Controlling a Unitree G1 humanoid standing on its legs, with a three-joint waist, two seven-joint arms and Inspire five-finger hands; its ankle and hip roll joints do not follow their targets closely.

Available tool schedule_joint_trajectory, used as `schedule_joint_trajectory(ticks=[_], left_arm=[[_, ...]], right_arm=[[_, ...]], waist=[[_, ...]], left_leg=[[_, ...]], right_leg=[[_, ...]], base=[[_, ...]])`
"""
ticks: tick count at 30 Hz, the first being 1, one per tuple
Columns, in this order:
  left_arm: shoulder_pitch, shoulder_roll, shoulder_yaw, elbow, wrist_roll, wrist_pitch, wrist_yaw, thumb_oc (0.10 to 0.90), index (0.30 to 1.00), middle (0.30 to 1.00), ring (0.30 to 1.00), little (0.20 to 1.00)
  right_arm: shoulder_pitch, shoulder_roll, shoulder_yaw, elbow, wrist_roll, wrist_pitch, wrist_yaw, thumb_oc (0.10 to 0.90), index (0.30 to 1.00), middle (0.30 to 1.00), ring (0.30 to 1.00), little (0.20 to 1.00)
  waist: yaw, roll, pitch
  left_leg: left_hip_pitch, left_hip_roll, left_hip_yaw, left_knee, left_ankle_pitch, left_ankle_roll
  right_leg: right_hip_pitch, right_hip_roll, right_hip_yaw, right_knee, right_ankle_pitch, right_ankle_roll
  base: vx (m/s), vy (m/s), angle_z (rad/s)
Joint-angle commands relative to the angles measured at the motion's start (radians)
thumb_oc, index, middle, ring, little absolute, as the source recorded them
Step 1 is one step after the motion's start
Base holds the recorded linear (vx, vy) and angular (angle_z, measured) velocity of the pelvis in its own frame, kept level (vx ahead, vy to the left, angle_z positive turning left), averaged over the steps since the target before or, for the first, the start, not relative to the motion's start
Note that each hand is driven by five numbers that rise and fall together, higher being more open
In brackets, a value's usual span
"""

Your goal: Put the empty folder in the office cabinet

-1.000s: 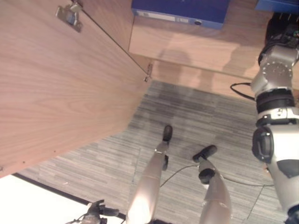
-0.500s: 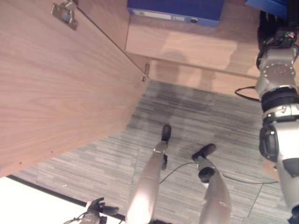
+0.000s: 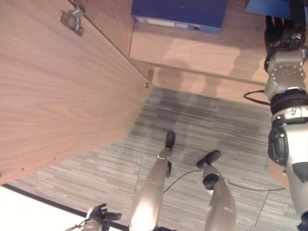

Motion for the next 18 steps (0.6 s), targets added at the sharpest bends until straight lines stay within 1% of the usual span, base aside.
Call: schedule_joint_trajectory(ticks=[1, 3, 4, 5, 6, 7, 8, 10, 11, 12, 15, 16, 18], left_arm=[[0.100, 0.101, -0.023, 0.131, 0.034, 0.049, 0.028, 0.800, 0.900, 0.900, 0.900, 0.900], [0.099, 0.102, -0.024, 0.132, 0.037, 0.049, 0.027, 0.800, 0.900, 0.900, 0.900, 0.900], [0.094, 0.111, -0.026, 0.138, 0.051, 0.048, 0.015, 0.800, 0.900, 0.900, 0.900, 0.900], [0.088, 0.119, -0.028, 0.142, 0.060, 0.051, 0.007, 0.800, 0.900, 0.900, 0.900, 0.900], [0.081, 0.130, -0.031, 0.144, 0.072, 0.052, -0.001, 0.800, 0.900, 0.900, 0.900, 0.900], [0.080, 0.126, -0.031, 0.144, 0.073, 0.052, -0.003, 0.800, 0.900, 0.900, 0.900, 0.900], [0.066, 0.148, -0.038, 0.144, 0.097, 0.053, -0.020, 0.800, 0.900, 0.900, 0.900, 0.900], [0.053, 0.155, -0.049, 0.143, 0.116, 0.052, -0.038, 0.800, 0.900, 0.900, 0.900, 0.900], [0.052, 0.154, -0.048, 0.143, 0.116, 0.052, -0.038, 0.800, 0.900, 0.900, 0.900, 0.900], [0.053, 0.160, -0.054, 0.139, 0.128, 0.052, -0.048, 0.800, 0.900, 0.900, 0.900, 0.900], [0.056, 0.166, -0.053, 0.137, 0.139, 0.058, -0.057, 0.800, 0.900, 0.900, 0.900, 0.900], [0.059, 0.164, -0.052, 0.135, 0.142, 0.061, -0.062, 0.800, 0.900, 0.900, 0.900, 0.900], [0.065, 0.158, -0.043, 0.133, 0.144, 0.060, -0.060, 0.800, 0.900, 0.900, 0.900, 0.900]], right_arm=[[0.007, -0.065, 0.032, -0.033, -0.083, -0.003, 0.041, 0.800, 0.900, 0.900, 0.900, 0.900], [0.007, -0.068, 0.037, -0.025, -0.091, 0.005, 0.042, 0.800, 0.900, 0.900, 0.900, 0.900], [0.009, -0.089, 0.083, 0.008, -0.155, 0.076, 0.053, 0.800, 0.900, 0.900, 0.900, 0.900], [0.010, -0.101, 0.123, 0.043, -0.203, 0.128, 0.055, 0.800, 0.900, 0.900, 0.900, 0.900], [-0.002, -0.116, 0.179, 0.083, -0.279, 0.193, 0.069, 0.800, 0.900, 0.900, 0.900, 0.900], [-0.012, -0.120, 0.183, 0.094, -0.286, 0.201, 0.074, 0.800, 0.900, 0.900, 0.900, 0.900], [-0.043, -0.148, 0.315, 0.162, -0.475, 0.322, 0.125, 0.800, 0.900, 0.900, 0.900, 0.900], [-0.076, -0.164, 0.403, 0.213, -0.602, 0.381, 0.177, 0.800, 0.900, 0.900, 0.900, 0.900], [-0.079, -0.165, 0.405, 0.216, -0.602, 0.381, 0.179, 0.800, 0.900, 0.900, 0.900, 0.900], [-0.081, -0.166, 0.435, 0.222, -0.640, 0.406, 0.206, 0.800, 0.900, 0.900, 0.900, 0.900], [-0.068, -0.161, 0.436, 0.216, -0.636, 0.417, 0.227, 0.800, 0.900, 0.900, 0.900, 0.900], [-0.047, -0.152, 0.405, 0.197, -0.582, 0.404, 0.227, 0.800, 0.900, 0.900, 0.900, 0.900], [-0.023, -0.142, 0.357, 0.166, -0.522, 0.382, 0.225, 0.800, 0.900, 0.900, 0.900, 0.900]], waist=[[0.010, -0.025, -0.097], [0.009, -0.027, -0.096], [0.006, -0.034, -0.099], [0.006, -0.041, -0.100], [0.007, -0.045, -0.102], [0.006, -0.042, -0.101], [0.008, -0.052, -0.102], [0.004, -0.049, -0.100], [0.003, -0.048, -0.099], [0.002, -0.048, -0.100], [0.000, -0.048, -0.102], [-0.001, -0.047, -0.105], [-0.002, -0.043, -0.105]], left_leg=[[0.040, 0.017, -0.019, -0.047, -0.076, -0.055], [0.043, 0.017, -0.017, -0.052, -0.074, -0.056], [0.056, 0.017, -0.014, -0.070, -0.062, -0.059], [0.059, 0.019, -0.013, -0.076, -0.057, -0.061], [0.064, 0.020, -0.011, -0.085, -0.052, -0.062], [0.065, 0.020, -0.010, -0.087, -0.051, -0.063], [0.071, 0.022, -0.007, -0.098, -0.040, -0.066], [0.079, 0.023, -0.004, -0.115, -0.028, -0.067], [0.080, 0.023, -0.004, -0.116, -0.028, -0.067], [0.087, 0.023, -0.003, -0.127, -0.021, -0.067], [0.100, 0.022, -0.001, -0.143, -0.012, -0.068], [0.114, 0.020, 0.001, -0.161, -0.007, -0.068], [0.125, 0.018, 0.005, -0.169, -0.006, -0.068]], right_leg=[[0.094, 0.010, 0.064, -0.024, -0.065, 0.117], [0.097, 0.011, 0.062, -0.030, -0.062, 0.119], [0.108, 0.015, 0.059, -0.048, -0.053, 0.121], [0.113, 0.016, 0.056, -0.054, -0.051, 0.121], [0.116, 0.016, 0.053, -0.060, -0.047, 0.122], [0.117, 0.016, 0.053, -0.061, -0.046, 0.122], [0.123, 0.016, 0.048, -0.071, -0.039, 0.122], [0.131, 0.019, 0.043, -0.088, -0.030, 0.124], [0.131, 0.019, 0.043, -0.088, -0.029, 0.124], [0.137, 0.020, 0.039, -0.097, -0.025, 0.127], [0.147, 0.023, 0.034, -0.105, -0.021, 0.129], [0.158, 0.026, 0.033, -0.118, -0.017, 0.133], [0.165, 0.027, 0.033, -0.123, -0.014, 0.134]], base=[[0.00, 0.000, 0.00], [0.00, 0.000, 0.00], [0.00, 0.000, 0.00], [0.00, 0.000, 0.00], [0.00, 0.000, 0.00], [0.00, 0.000, 0.00], [0.00, 0.000, 0.00], [0.00, 0.000, 0.00], [0.01, 0.011, -0.03], [0.01, 0.013, -0.04], [0.02, 0.008, -0.06], [0.02, 0.011, -0.10], [0.02, 0.014, -0.07]])
